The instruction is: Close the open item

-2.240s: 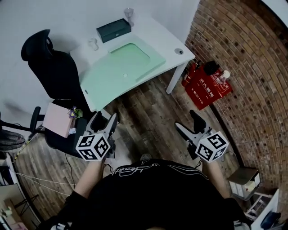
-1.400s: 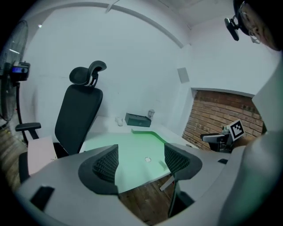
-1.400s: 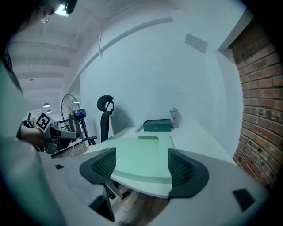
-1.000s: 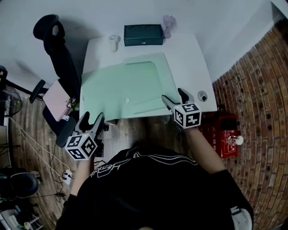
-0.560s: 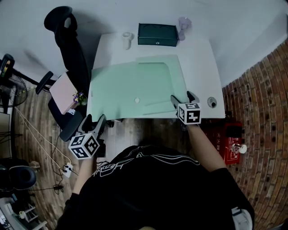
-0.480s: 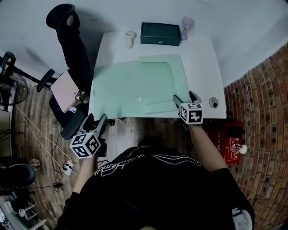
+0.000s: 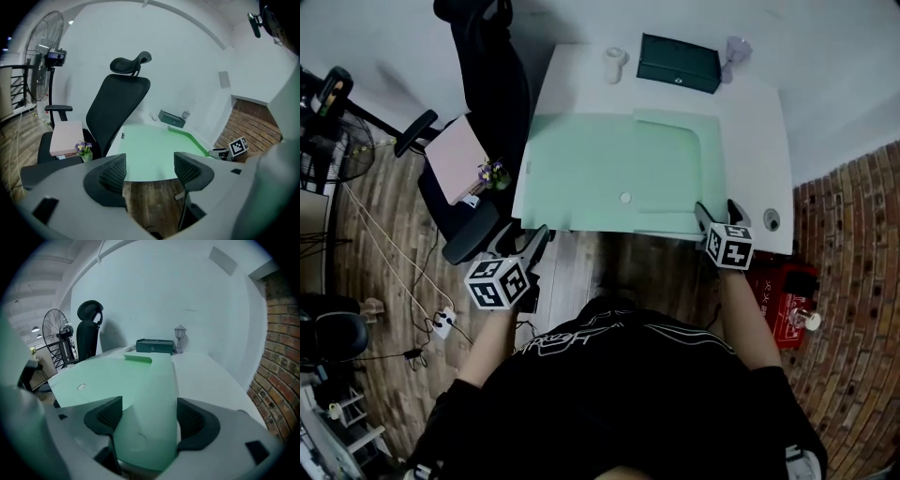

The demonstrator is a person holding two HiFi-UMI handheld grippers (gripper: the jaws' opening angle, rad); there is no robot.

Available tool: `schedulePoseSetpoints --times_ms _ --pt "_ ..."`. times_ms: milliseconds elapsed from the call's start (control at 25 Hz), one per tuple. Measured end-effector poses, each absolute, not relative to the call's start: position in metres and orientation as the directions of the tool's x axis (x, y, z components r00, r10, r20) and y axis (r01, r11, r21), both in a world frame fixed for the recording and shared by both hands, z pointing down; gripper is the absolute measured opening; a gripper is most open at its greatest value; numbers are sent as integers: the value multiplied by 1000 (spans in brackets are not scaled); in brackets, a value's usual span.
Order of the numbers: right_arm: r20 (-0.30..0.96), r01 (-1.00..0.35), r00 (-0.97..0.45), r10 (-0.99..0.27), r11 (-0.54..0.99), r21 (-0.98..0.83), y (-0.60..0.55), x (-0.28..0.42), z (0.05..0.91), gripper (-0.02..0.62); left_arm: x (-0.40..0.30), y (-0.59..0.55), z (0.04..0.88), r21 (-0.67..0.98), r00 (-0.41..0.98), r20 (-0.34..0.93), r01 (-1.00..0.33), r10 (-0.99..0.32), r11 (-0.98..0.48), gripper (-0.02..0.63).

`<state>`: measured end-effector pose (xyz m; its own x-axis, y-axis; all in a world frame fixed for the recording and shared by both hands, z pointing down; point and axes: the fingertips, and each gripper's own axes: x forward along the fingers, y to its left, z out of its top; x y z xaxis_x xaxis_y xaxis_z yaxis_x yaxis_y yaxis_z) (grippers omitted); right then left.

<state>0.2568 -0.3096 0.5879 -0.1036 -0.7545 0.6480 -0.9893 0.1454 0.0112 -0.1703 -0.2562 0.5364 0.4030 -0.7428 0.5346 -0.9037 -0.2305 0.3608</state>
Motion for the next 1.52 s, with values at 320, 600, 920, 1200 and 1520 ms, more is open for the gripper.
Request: schedulePoseSetpoints --times_ms 320,600,920,1200,1520 --pt "640 -992 -83 -764 123 19 -288 253 588 360 -193 -256 557 386 393 546 -902 -740 -195 322" --pt "634 -994 -74 -769 109 15 -271 251 588 362 -203 -252 596 380 396 614 -907 -682 -184 322" --pt "615 -996 -62 -786 91 17 -266 249 587 362 -198 -249 627 449 447 652 -878 -613 -163 322" --pt "612 -997 -54 -789 78 13 -265 247 588 362 -202 -255 616 477 471 606 -860 -641 -182 230" --pt "615 -997 -58 -786 76 3 -264 248 589 362 -198 -262 577 484 503 506 -838 -701 -251 137"
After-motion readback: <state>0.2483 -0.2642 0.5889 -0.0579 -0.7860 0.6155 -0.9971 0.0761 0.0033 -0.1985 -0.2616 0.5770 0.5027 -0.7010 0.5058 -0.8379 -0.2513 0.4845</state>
